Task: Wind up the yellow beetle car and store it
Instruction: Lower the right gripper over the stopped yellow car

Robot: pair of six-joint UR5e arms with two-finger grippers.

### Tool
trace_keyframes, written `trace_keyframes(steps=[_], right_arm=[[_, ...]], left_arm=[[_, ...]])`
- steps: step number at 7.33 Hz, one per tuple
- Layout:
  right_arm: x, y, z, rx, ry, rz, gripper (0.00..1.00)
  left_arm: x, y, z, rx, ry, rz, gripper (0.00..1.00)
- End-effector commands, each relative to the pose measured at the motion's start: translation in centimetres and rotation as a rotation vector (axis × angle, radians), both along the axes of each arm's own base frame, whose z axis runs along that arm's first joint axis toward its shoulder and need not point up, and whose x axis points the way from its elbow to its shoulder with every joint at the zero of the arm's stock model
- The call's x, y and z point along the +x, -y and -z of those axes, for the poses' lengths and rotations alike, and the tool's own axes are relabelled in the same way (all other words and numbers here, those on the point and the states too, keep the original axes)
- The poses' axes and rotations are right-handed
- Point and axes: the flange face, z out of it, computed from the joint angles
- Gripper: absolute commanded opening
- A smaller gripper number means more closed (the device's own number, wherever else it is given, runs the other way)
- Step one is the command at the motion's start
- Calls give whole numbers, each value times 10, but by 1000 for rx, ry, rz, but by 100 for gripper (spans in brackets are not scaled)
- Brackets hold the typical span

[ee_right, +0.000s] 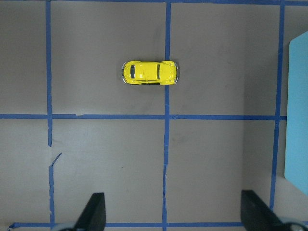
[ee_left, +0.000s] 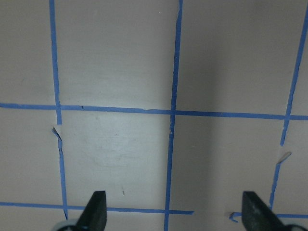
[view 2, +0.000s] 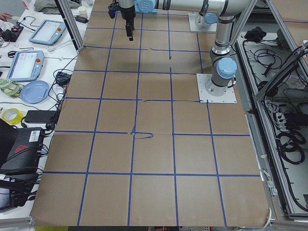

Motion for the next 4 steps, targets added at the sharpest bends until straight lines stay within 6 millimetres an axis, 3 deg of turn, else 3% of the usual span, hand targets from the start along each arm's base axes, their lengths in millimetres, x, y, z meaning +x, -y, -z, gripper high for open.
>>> trace_keyframes(steps=[1,2,4], right_arm=[[-1,15,20,24,1,2,100],[0,36,33,-31,0,-16,100],[3,68,88,13,-5,-310,100]], left_arm=[[-6,-10,10,-82,-5,1,100],[-20,-21,19,-114,0,-8,100],[-13,-38,11,-121,17,0,100]])
